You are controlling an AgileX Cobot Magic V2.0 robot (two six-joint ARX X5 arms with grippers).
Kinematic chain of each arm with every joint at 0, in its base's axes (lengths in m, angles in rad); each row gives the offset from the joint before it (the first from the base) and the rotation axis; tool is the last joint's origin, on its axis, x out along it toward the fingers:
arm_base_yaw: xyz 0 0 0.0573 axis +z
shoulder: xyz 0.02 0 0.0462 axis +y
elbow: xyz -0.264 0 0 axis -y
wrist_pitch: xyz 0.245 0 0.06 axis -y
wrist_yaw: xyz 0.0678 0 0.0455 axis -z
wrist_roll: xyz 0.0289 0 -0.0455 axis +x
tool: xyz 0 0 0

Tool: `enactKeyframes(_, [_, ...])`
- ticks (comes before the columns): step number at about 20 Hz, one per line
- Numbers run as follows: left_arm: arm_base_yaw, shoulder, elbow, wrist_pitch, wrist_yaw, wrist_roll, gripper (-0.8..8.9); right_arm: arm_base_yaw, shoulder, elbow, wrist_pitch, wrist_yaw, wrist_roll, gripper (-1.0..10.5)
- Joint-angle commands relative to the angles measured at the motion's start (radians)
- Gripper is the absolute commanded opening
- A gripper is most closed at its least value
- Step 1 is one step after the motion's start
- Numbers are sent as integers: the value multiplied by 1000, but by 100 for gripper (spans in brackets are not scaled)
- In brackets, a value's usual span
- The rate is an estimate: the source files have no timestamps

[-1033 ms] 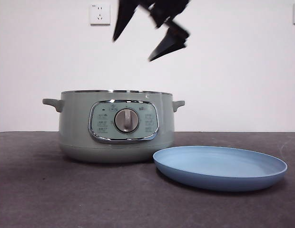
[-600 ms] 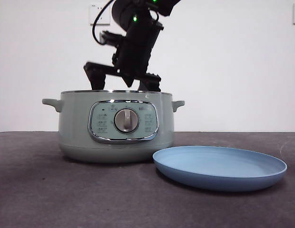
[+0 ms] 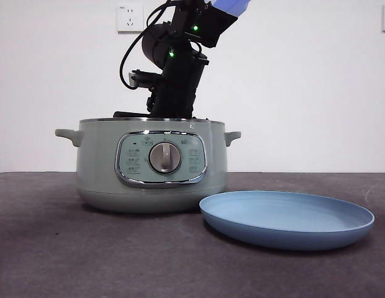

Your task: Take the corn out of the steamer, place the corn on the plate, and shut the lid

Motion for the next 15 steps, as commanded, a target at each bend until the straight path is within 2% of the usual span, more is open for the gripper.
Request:
enactKeyframes(1, [-1,-9,13,37,2,5,-8,4,23,0,-16,0,-3,200])
enactKeyframes(3, [-1,-9,13,29,2,5,-8,7,24,0,-15,-3,-4,16])
enactKeyframes(4, [-1,-9,13,29,2,5,-8,7,23,0,-15,-3,-3,-14])
enactKeyframes(7, [-1,-9,13,33,2,5,-8,7,-23,3,-10,-2,-4,-13])
enactKeyframes(11, [-1,-9,13,55,3,5,-9,6,-245,3,-17,-1,-3,-13])
enactKeyframes(15, [-1,-9,13,66,6,6,-9,-40,-475,3,-192,2,3,-13])
